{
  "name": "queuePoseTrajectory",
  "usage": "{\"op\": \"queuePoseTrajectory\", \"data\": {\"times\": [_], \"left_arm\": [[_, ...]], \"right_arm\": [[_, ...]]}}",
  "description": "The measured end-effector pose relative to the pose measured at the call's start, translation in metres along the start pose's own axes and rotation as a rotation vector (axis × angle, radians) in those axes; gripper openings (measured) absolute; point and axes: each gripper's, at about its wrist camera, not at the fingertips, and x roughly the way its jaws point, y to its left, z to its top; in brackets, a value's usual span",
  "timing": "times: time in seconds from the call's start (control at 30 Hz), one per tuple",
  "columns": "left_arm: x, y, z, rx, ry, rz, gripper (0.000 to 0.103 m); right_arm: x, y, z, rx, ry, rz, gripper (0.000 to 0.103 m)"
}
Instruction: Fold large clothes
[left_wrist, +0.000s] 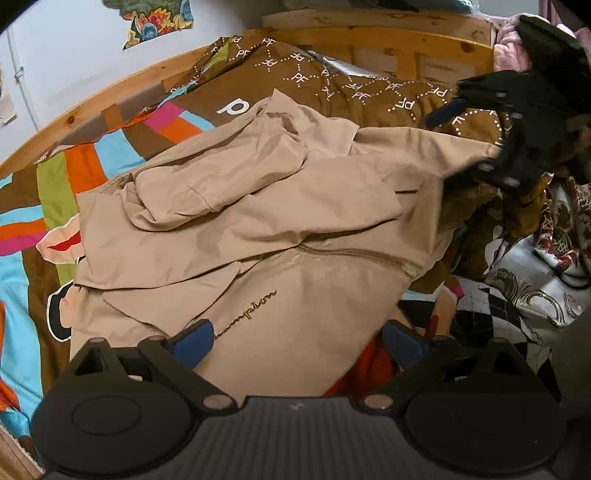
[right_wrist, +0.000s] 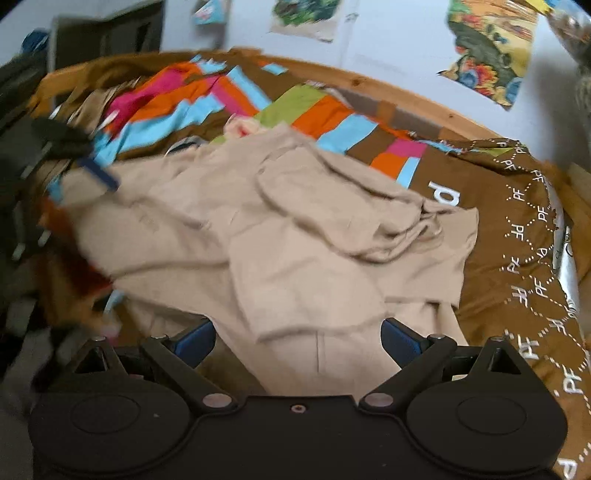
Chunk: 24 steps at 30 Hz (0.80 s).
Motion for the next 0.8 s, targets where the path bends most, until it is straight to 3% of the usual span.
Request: {"op": "queuePoseTrajectory", "data": {"times": [0.3,0.4,0.5,0.57,0.8], "left_arm": [[0.002,-0.002,-0.001,0.012,0.014,0.003,0.100],[0.002,-0.003,-0.001,0.014,0.015,0.001,0.100],[0.001,-0.002,-0.002,0.009,0.010,-0.010,0.100],[-0.001,-0.002,-0.002,0.005,-0.001,-0.023,0.100],[-0.004,-0.009,-0.001,0.040,-0.038,-0.036,0.100]], "right_arm": [[-0.010,0.015,-0.042,-0.092,0.123,-0.022,0.095],[0.004,0.021,-0.047,-0.115,0.138,-0.026,0.088],[0.014,0.028,-0.043,-0.157,0.118,-0.059,0.058],[0.012,0.022,-0.032,-0.119,0.067,-0.048,0.023],[0.003,-0.010,0.025,0.050,-0.079,-0.072,0.010]]}}
